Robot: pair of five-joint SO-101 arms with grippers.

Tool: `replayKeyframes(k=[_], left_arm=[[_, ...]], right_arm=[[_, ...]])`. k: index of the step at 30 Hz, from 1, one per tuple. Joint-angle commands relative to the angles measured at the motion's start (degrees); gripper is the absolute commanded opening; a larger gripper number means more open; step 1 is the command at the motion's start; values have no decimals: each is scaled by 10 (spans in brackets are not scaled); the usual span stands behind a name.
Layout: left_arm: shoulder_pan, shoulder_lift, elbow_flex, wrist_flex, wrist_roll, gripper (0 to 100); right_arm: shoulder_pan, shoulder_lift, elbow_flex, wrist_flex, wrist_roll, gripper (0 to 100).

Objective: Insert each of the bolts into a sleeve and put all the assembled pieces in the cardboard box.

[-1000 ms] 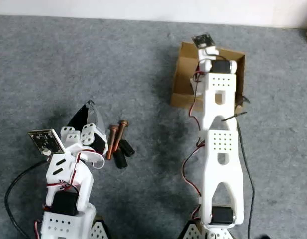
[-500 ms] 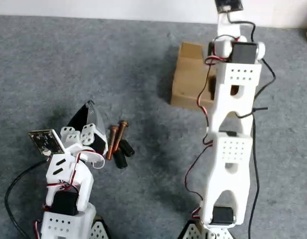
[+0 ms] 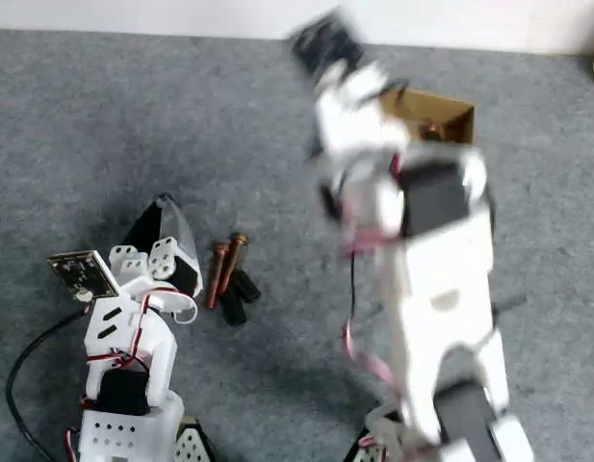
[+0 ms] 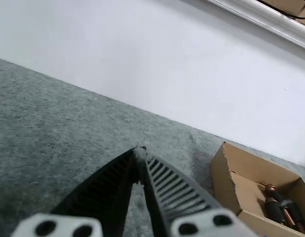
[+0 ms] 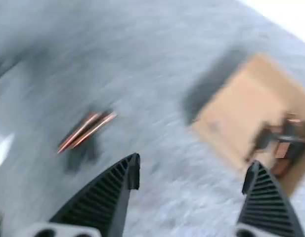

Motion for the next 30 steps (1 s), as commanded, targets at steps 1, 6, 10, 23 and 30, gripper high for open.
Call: replayKeyframes(k=[1,6,10,23,30], left_arm=[[-18,-1,0,-2,-2,14],[-20,-1,-1,-1,-2,14],[-22,-2,-3,-2,-2,14],[-67,-1,-21,0,0,14],[-87,-3,-22,-2,1,14]], right_arm=[[-59,-99,176,-33,4,306],[-104,-167,327,-51,112,306],[-143,-176,385,-95,114,306],[-166,-24,589,-407,-10,306],[-196,47,574,-472,-11,306]])
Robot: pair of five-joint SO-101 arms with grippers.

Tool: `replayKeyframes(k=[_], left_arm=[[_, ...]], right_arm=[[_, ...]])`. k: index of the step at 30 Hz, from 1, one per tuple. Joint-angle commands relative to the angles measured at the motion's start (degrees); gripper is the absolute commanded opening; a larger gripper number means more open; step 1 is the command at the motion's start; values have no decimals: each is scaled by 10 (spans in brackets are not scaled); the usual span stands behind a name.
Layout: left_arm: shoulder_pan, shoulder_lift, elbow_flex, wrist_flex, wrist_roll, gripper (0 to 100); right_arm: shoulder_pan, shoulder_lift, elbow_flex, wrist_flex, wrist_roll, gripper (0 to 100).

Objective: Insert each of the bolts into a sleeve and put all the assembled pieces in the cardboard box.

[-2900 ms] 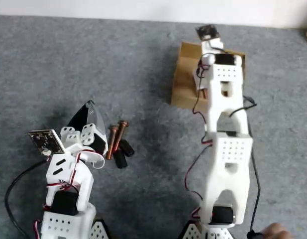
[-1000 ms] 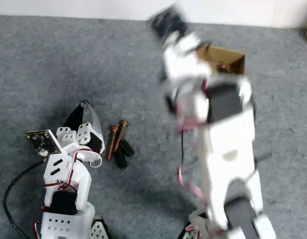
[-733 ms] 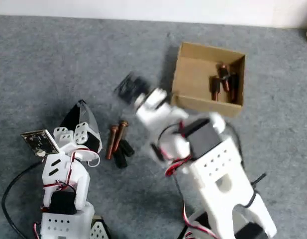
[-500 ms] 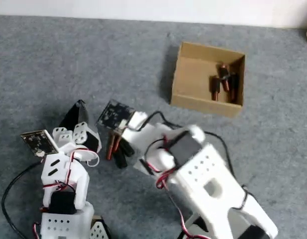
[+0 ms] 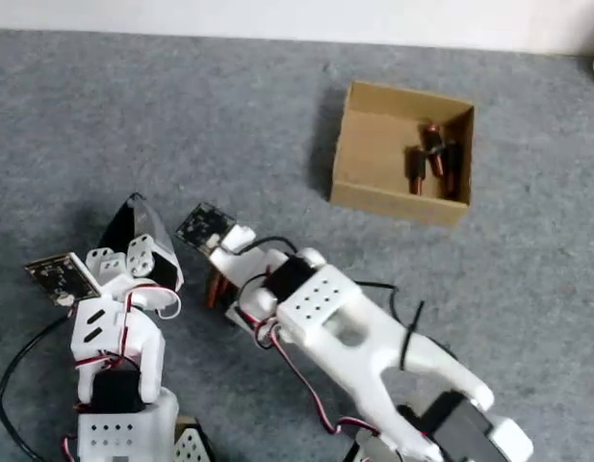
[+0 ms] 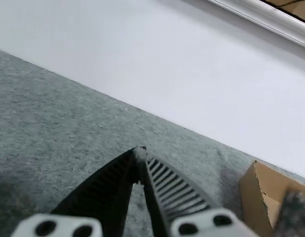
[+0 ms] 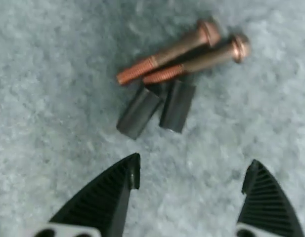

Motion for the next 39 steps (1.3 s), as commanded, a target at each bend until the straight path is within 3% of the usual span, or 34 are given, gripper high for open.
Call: replayKeyframes(k=[1,10,21,30,34,39], left_arm=[[-15,-3,-20,-2,1,14],[-16,-3,-20,-2,-1,14],[-37,-1,-29,-1,2,14],[-36,-1,-29,-1,2,14],[-36,-1,-29,-1,2,14],[-36,-1,-29,-1,2,14]], right_arm=[[-10,35,-28,-28,-5,306],[6,150,-125,-28,-5,306],[10,251,-133,-57,-41,306],[32,268,-131,-56,-47,306],[53,264,-132,-54,-98,306],[48,269,-133,-57,-105,306]])
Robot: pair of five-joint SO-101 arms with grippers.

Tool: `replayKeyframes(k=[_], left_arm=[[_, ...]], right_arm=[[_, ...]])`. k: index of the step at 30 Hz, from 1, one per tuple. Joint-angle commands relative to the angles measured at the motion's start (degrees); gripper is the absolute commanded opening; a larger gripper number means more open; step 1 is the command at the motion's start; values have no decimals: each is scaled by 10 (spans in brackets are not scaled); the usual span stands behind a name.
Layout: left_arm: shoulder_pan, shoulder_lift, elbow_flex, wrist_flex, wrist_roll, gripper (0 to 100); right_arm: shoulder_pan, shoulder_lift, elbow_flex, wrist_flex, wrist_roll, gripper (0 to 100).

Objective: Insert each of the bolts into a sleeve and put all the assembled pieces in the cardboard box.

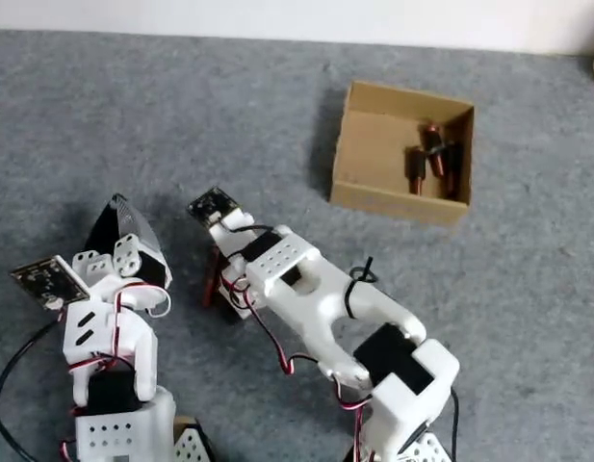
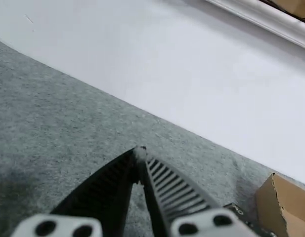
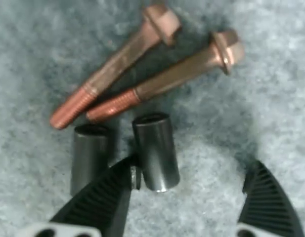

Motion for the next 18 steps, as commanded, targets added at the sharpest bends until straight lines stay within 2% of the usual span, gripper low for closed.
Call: replayKeyframes(k=[1,5,9,13,18], left_arm=[[-2,-1,-28,-1,2,14],[-2,-1,-28,-1,2,14],[-1,-1,-29,-1,2,14],[-1,-1,-29,-1,2,14],[-1,-1,-29,-1,2,14]], right_arm=[[-2,0,-4,-7,-8,306],[-16,0,-2,-41,2,303],[-29,0,-1,-67,78,241],[-35,0,-1,-67,83,172],[-36,0,-1,-65,84,135]])
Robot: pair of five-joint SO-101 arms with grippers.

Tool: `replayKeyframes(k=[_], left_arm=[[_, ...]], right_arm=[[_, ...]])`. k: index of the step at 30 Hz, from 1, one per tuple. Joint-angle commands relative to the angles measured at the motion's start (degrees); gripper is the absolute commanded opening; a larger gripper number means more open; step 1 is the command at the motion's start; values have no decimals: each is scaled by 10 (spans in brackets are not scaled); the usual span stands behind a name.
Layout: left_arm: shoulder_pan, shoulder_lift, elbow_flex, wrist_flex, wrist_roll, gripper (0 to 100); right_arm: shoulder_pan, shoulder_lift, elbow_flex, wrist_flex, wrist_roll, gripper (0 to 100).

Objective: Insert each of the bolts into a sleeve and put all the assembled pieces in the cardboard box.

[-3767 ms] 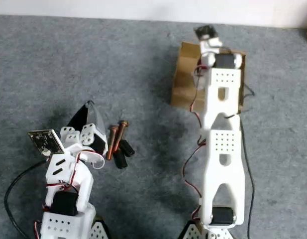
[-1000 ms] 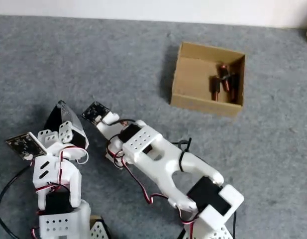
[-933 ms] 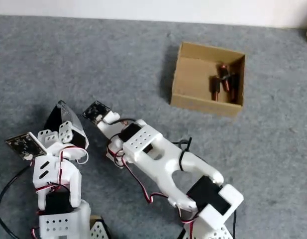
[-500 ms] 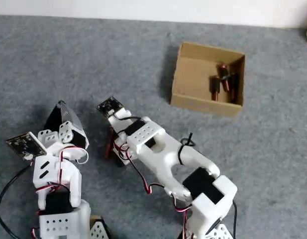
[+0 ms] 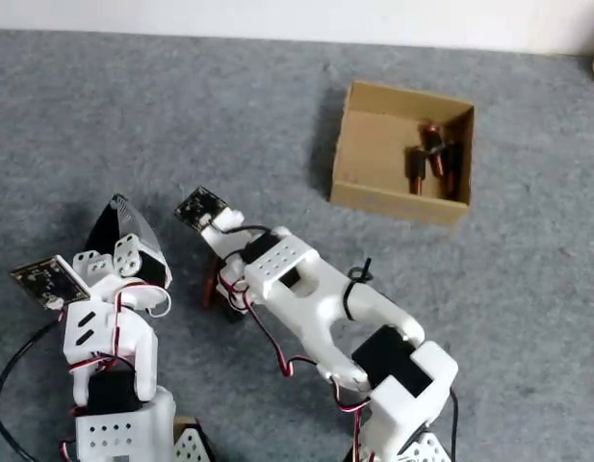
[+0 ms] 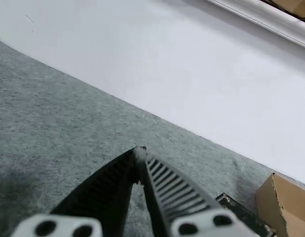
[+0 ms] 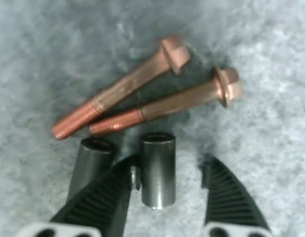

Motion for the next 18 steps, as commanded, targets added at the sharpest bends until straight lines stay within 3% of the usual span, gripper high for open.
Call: replayKeyframes(k=[1,5,14,18], left_arm=[[-1,-1,-29,-1,2,14],[-1,-1,-29,-1,2,14],[0,-1,-29,0,3,14],[33,0,-53,35,3,14]], right_arm=[[-21,1,0,-15,9,122],[-21,1,2,-15,28,0],[-16,-7,8,40,37,5],[-6,-87,12,63,37,5]])
